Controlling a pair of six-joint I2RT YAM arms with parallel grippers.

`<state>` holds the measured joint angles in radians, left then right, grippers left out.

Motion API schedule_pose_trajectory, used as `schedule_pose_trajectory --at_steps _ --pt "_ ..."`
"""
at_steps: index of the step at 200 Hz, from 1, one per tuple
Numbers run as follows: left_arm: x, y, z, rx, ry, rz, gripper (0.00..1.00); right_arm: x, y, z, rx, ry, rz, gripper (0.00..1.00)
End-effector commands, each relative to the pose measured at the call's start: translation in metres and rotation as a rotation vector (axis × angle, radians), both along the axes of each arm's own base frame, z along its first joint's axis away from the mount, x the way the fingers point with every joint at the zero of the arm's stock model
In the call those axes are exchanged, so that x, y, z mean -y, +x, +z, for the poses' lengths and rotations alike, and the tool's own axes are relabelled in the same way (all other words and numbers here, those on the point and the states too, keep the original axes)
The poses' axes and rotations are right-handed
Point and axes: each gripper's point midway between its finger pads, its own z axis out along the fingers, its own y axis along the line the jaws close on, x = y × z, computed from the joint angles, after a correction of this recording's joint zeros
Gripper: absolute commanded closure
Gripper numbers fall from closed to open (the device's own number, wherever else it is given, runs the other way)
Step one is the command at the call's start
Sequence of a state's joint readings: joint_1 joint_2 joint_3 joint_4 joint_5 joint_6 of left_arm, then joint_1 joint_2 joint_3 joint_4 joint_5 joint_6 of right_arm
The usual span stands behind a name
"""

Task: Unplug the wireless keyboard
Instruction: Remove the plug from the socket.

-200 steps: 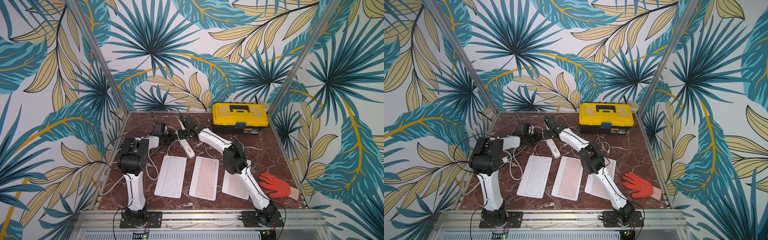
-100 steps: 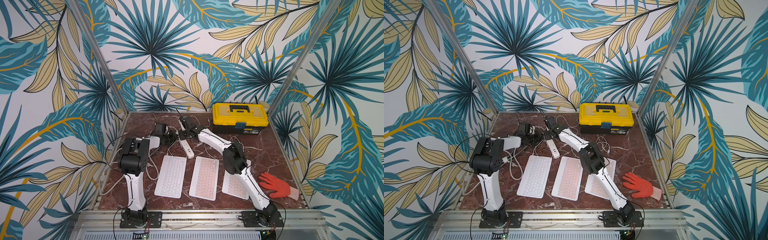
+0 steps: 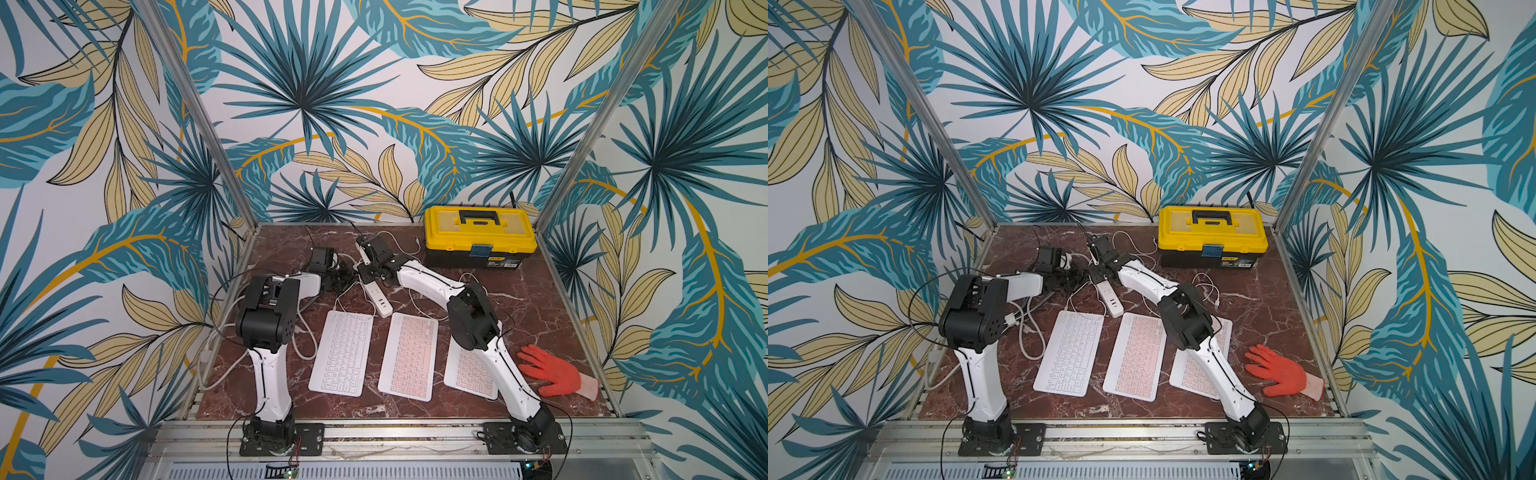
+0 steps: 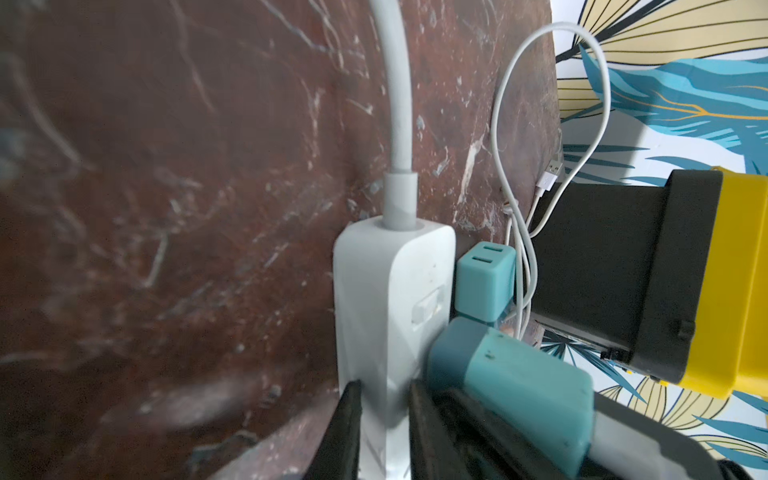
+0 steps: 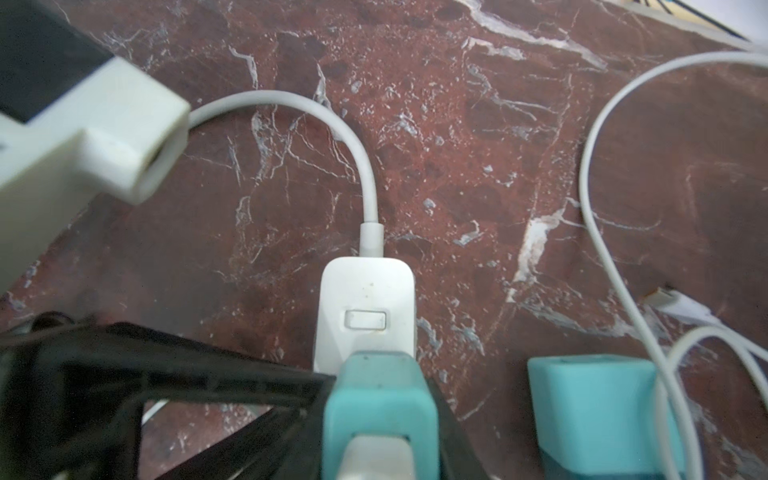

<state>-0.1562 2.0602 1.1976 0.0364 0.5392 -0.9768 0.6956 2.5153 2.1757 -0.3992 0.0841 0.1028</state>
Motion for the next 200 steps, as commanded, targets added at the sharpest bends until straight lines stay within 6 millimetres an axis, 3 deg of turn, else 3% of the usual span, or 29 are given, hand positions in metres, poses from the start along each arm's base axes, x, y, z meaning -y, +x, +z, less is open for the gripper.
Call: schedule_pose_trajectory --at_steps 1,34,74,92,112,143,188,192,200 --pt "0.010 -0.091 -0.100 -0.413 0.086 -0.050 0.79 -0.062 -0.040 0.057 0.062 0.119 0.197 0.88" --pt "0.009 -0.091 -0.100 -0.413 0.087 -0.050 0.79 -0.064 -0.037 0.065 -0.057 0.226 0.160 0.88" --pt "0.011 -0.091 -0.099 -0.408 0.092 -0.058 0.79 -0.050 -0.015 0.066 -0.235 0.415 0.061 0.89" --pt "0.011 -0.092 -0.099 -0.406 0.093 -0.060 0.79 -0.045 -0.012 0.061 -0.243 0.378 0.058 0.89" --pt "0.012 -0.091 -0.099 -0.406 0.092 -0.060 0.79 -0.047 -0.018 0.057 -0.223 0.327 0.079 0.89" --pt "0.013 -0.090 -0.099 -0.405 0.089 -0.063 0.79 -0.064 -0.041 0.064 -0.068 0.169 0.183 0.89" --pt "0.013 -0.091 -0.100 -0.413 0.088 -0.058 0.79 -0.079 -0.053 0.068 0.034 0.084 0.282 0.89" --pt "0.014 -0.091 -0.100 -0.413 0.087 -0.059 0.79 -0.093 -0.069 0.068 0.043 0.079 0.325 0.89" --pt "0.014 -0.091 -0.100 -0.413 0.087 -0.059 0.79 -0.099 -0.076 0.069 0.065 0.064 0.371 0.89"
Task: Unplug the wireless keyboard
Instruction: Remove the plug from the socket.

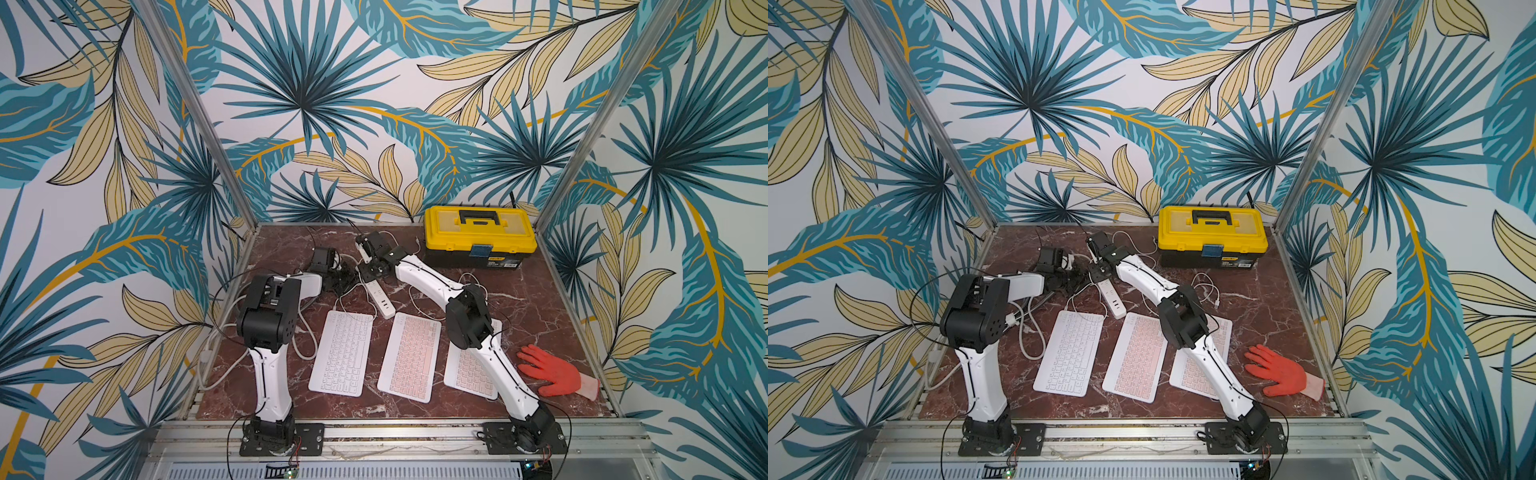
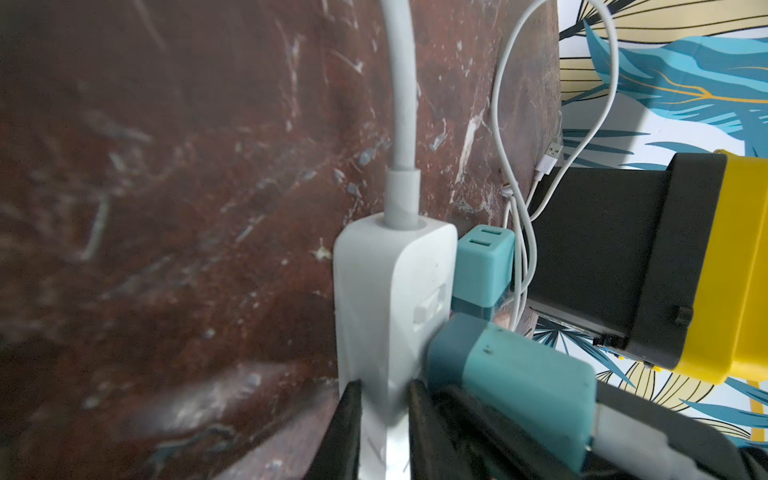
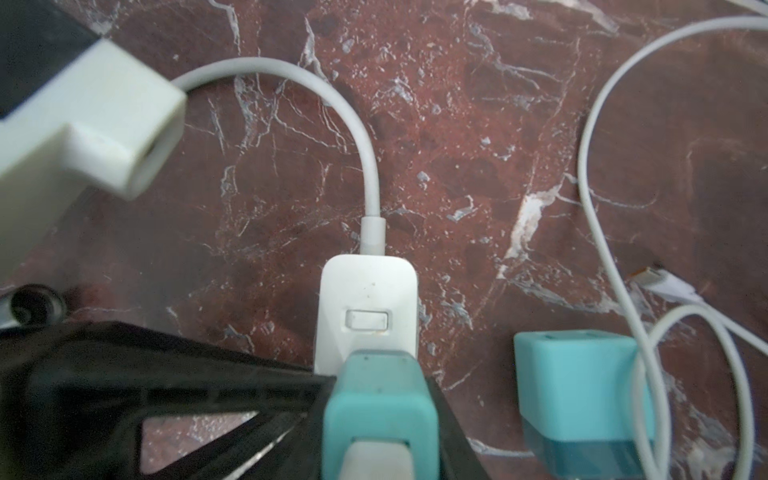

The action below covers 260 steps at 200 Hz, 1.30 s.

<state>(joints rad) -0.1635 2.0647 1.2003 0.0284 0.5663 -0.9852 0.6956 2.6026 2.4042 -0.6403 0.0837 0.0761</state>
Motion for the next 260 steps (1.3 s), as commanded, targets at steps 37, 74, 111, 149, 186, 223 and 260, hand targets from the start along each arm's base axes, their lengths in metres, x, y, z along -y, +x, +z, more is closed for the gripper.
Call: schedule_pose_trajectory --at_steps 37,74,111,149,186,223,260 --pt "0.007 -0.085 -0.099 -0.391 0.113 -0.040 0.79 -0.117 -0.098 0.078 0.182 0.207 0.450 0.88" --pt "0.007 -0.085 -0.099 -0.390 0.113 -0.043 0.79 -0.117 -0.095 0.095 0.229 0.350 0.399 0.89" --pt "0.006 -0.084 -0.099 -0.387 0.116 -0.043 0.79 -0.099 -0.062 0.101 0.088 0.512 0.249 0.90" --pt "0.007 -0.084 -0.098 -0.382 0.119 -0.047 0.79 -0.083 -0.049 0.069 -0.103 0.344 0.183 0.89" --pt "0.007 -0.083 -0.099 -0.384 0.122 -0.040 0.79 -0.067 -0.049 0.051 -0.094 0.256 0.154 0.89" --pt "0.007 -0.081 -0.092 -0.365 0.127 -0.037 0.79 -0.038 -0.034 0.061 -0.011 0.221 0.072 0.89" --pt "0.005 -0.070 -0.065 -0.286 0.131 -0.039 0.76 0.014 -0.010 0.057 0.035 0.175 -0.076 0.88"
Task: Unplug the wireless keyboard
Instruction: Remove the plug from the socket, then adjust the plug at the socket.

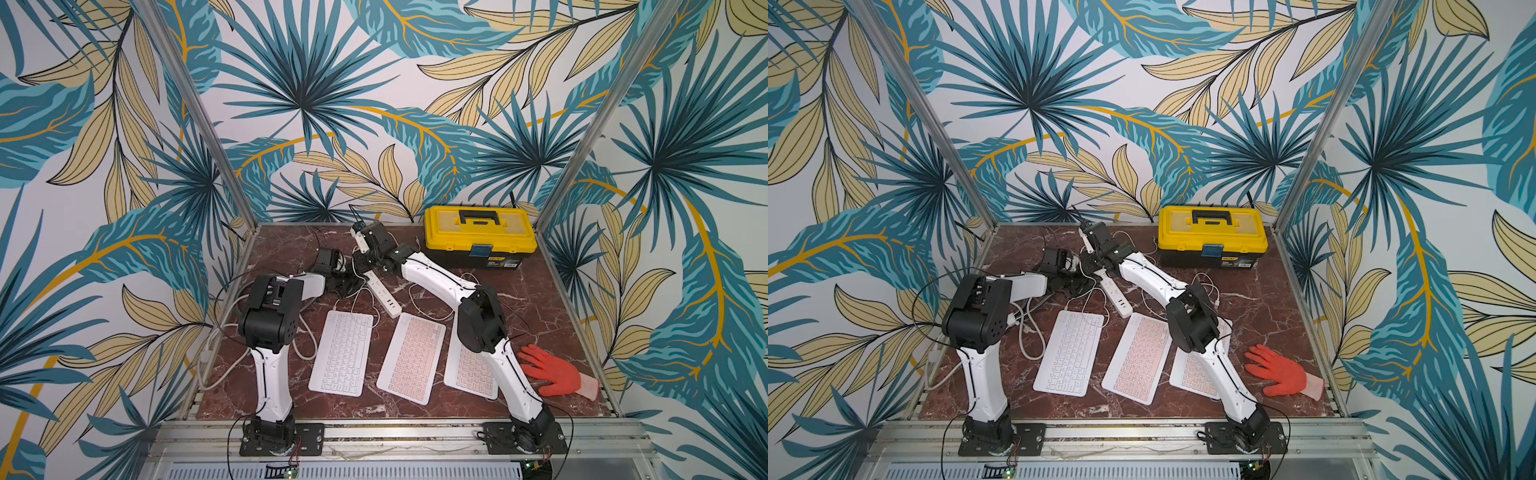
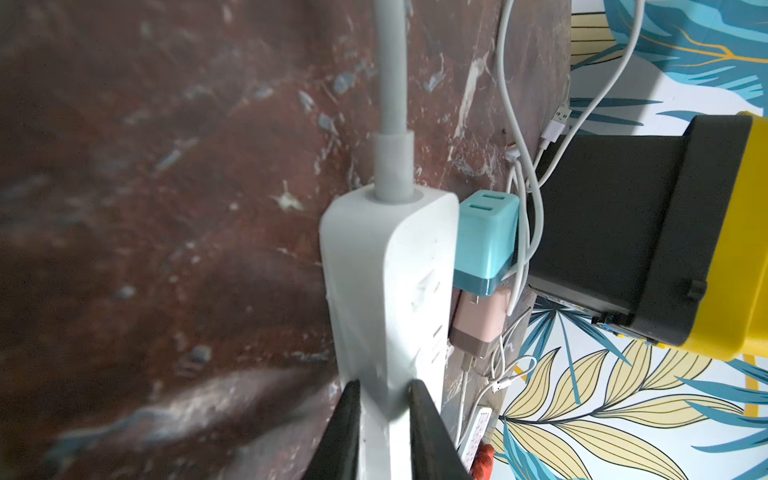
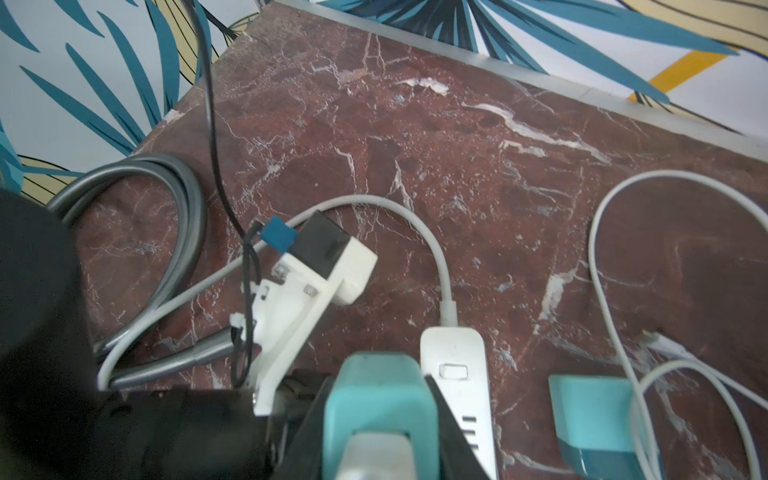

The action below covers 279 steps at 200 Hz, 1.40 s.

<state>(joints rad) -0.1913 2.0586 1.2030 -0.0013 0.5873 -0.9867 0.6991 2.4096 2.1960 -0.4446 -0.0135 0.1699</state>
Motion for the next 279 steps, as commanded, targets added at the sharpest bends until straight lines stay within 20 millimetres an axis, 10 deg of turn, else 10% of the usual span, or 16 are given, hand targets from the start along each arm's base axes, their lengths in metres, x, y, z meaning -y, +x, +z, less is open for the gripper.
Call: schedule_pose_trajectory --at_steps 1,46,88,132,235,279 --pt "-0.010 -0.059 -0.065 -0.256 0.148 -0.001 0.76 0.031 0.000 -0.011 -0.029 -0.046 -0.077 0.88" --pt "-0.013 -0.040 -0.026 -0.153 0.124 0.007 0.70 0.061 0.004 0.004 -0.039 0.055 -0.077 0.87" --pt "-0.008 -0.015 0.027 -0.016 0.073 -0.023 0.59 0.056 -0.011 0.036 -0.114 0.358 0.092 0.82" --pt "0.004 -0.005 0.062 0.088 0.018 -0.107 0.56 0.051 -0.045 0.034 -0.115 0.310 0.324 0.81" --pt "0.022 -0.037 0.125 0.376 -0.080 -0.428 0.56 0.056 -0.101 0.010 -0.141 0.288 0.620 0.79" --pt "0.010 -0.043 0.118 0.364 -0.049 -0.397 0.56 0.063 -0.087 0.004 -0.132 0.243 0.551 0.75"
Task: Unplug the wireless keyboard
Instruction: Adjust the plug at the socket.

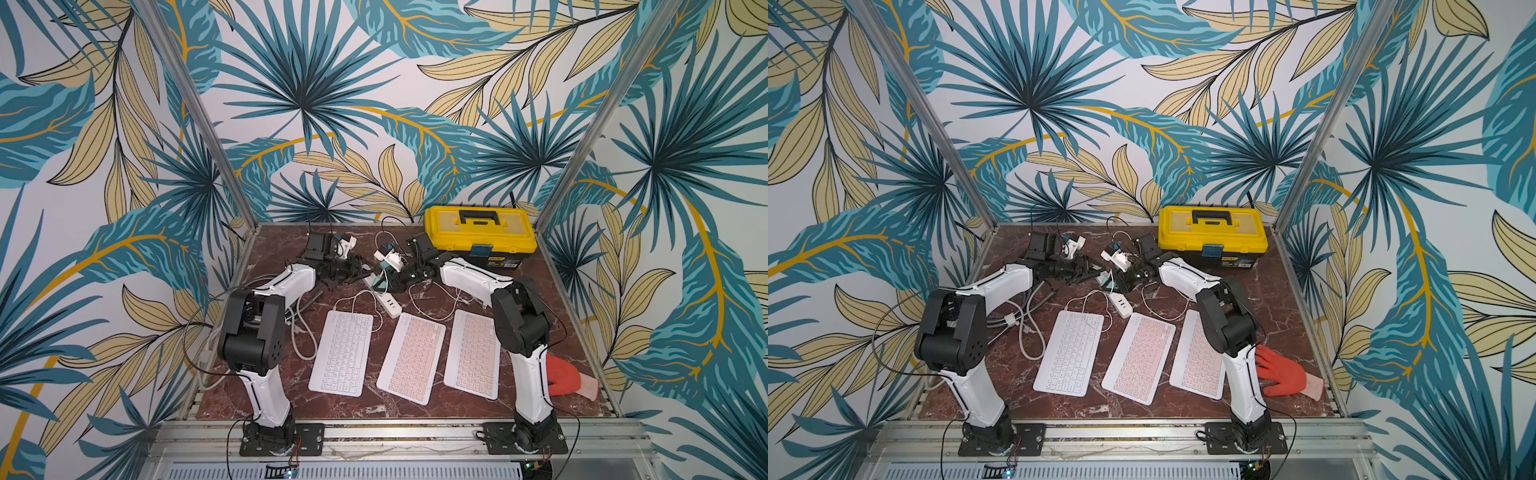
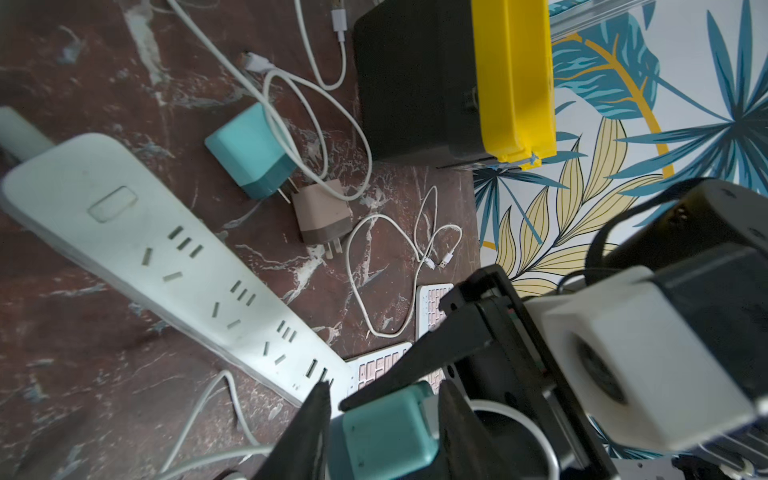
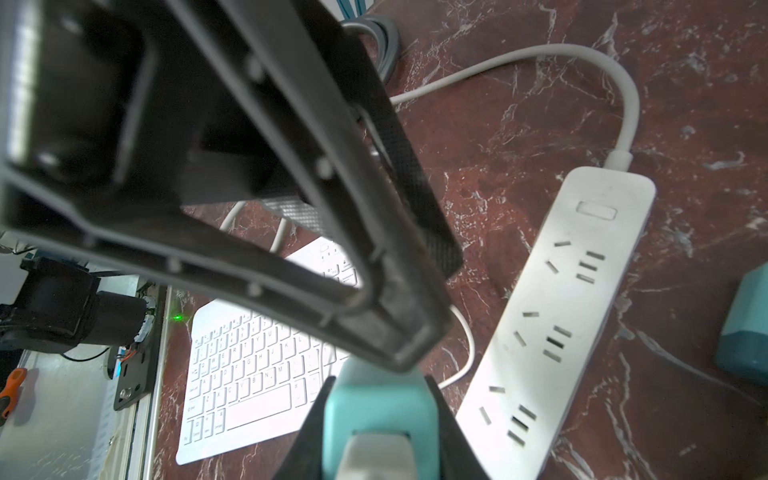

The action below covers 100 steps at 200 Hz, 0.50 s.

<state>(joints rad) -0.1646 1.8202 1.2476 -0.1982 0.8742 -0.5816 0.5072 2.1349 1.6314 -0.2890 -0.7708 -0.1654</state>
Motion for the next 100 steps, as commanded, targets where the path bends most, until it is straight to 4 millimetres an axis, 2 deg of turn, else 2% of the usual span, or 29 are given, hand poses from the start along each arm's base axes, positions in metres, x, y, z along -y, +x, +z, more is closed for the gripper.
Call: schedule_pose_trajectory --at_steps 1,53,100 --pt "-0.009 -0.007 -0.004 0.015 0.011 -0.004 0.56 0.005 0.004 0.016 0.044 -0.009 -0.016 0.75" --pt "-0.017 -0.006 -0.029 -0.056 0.056 0.061 0.56 0.024 0.022 -0.030 0.030 -0.207 -0.142 0.75" --pt "-0.020 -0.006 -0.038 -0.078 0.076 0.086 0.56 0.021 0.016 -0.059 0.088 -0.370 -0.140 0.75"
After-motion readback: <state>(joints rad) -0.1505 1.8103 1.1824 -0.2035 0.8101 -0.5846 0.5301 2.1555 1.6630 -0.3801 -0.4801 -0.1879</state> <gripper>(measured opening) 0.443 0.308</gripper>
